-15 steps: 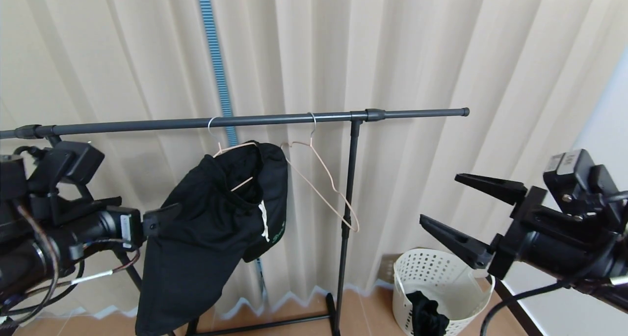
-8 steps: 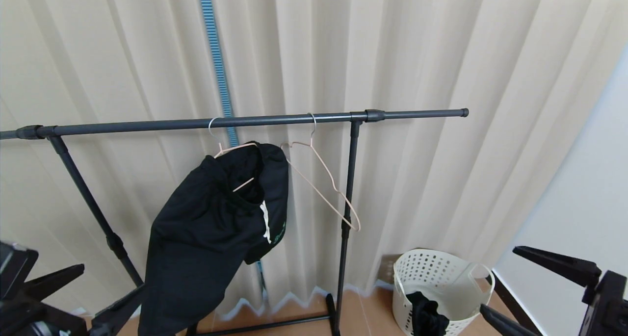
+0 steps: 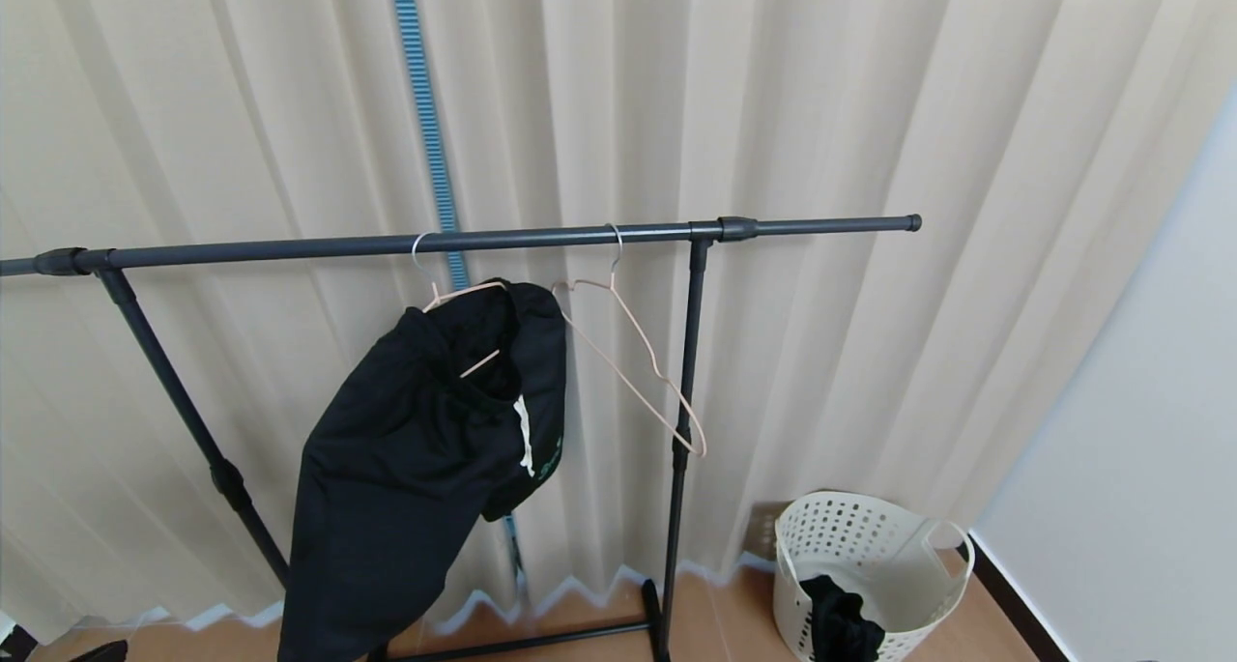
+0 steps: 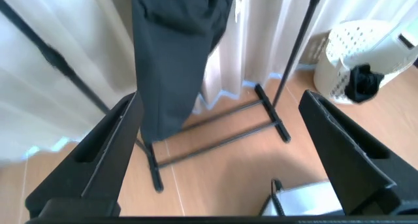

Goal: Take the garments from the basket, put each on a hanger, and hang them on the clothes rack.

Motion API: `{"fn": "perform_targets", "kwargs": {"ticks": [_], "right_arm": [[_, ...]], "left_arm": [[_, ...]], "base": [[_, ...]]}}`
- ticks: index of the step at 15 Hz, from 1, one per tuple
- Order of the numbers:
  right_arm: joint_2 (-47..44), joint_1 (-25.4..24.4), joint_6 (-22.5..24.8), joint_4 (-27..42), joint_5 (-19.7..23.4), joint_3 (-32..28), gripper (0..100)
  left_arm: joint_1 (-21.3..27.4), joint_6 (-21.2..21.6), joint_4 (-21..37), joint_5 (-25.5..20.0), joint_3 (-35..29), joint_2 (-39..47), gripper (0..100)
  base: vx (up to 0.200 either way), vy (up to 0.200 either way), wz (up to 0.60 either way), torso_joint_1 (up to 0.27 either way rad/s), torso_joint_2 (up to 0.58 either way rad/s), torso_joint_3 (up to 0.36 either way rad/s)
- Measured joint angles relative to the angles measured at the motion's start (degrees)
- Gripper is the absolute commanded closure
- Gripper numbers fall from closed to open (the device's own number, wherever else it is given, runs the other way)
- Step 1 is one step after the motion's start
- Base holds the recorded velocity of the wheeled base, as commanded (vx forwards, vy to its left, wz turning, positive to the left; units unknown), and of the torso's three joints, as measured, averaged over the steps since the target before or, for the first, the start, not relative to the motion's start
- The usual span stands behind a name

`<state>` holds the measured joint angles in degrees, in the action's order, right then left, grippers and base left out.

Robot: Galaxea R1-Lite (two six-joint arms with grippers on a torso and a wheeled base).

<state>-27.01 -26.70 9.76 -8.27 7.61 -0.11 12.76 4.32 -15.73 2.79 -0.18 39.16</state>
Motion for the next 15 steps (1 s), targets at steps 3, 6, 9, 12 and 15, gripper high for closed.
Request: {"fn": "perform_targets", "kwargs": {"ticks": [3,6,9,12,15], "right_arm": [[8.17,0.88,-1.07,4.88,-3.94,0.06,0],[11.42,3.77,-1.76,4.96,-4.52,0.09,0],[13.18,5.67,-4.33,5.03,-6.57,0.11,0],[14.88,7.11,-4.79,5.03,-6.83,0.11,0],[16.58,8.12,-5.03,5.03,-7.28,0.11,0]], "left_arm": [[-0.04,-1.1,6.13,0.0,0.11,-5.28,0],[-0.1,-1.97,12.56,0.4,0.16,-10.91,0],[-0.37,-3.23,14.4,0.46,0.16,-13.73,0],[-1.69,-3.43,15.86,0.49,0.18,-15.37,0],[-3.89,-3.25,15.91,0.82,0.18,-16.03,0]], "base": [[0.0,0.0,0.0,0.0,0.0,0.0],[0.0,0.0,0.0,0.0,0.0,0.0],[0.0,0.0,0.0,0.0,0.0,0.0],[0.0,0.0,0.0,0.0,0.0,0.0],[0.0,0.0,0.0,0.0,0.0,0.0]]}}
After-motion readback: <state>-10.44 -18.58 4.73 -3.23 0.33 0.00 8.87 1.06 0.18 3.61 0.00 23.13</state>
